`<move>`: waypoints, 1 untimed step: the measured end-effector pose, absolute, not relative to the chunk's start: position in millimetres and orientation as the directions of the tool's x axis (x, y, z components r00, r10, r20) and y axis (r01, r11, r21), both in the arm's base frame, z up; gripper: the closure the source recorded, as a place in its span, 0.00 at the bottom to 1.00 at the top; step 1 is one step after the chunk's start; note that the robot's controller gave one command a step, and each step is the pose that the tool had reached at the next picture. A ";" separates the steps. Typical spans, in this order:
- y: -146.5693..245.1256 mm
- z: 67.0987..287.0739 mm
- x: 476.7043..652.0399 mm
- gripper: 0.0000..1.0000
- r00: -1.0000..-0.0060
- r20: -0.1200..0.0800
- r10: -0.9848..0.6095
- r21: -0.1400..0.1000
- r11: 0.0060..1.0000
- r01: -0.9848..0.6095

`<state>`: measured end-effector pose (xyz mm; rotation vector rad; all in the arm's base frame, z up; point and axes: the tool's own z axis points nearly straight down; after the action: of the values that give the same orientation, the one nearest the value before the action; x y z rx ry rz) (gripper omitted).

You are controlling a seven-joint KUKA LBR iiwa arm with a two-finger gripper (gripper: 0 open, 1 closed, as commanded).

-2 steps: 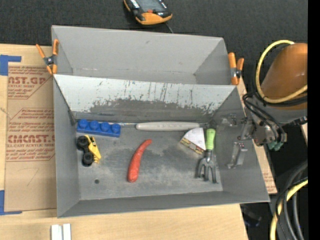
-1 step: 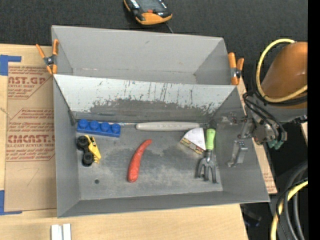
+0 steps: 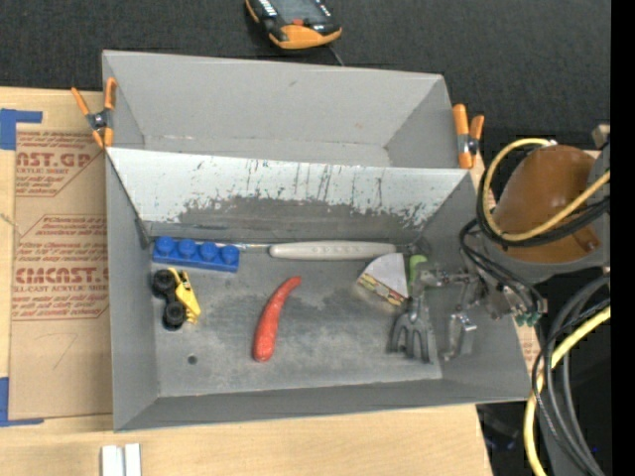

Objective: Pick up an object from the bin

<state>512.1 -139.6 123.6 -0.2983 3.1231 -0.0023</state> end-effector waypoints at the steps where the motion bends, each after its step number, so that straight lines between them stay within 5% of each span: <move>1: -143.7 153.5 511.4 0.00 -0.928 -0.006 -0.373 -0.003 0.928 -0.373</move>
Offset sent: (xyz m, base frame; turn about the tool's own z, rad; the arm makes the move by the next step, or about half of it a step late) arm -0.0128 0.0027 -0.0236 -0.4686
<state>511.4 -143.7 153.5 -0.5957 3.0782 -0.0033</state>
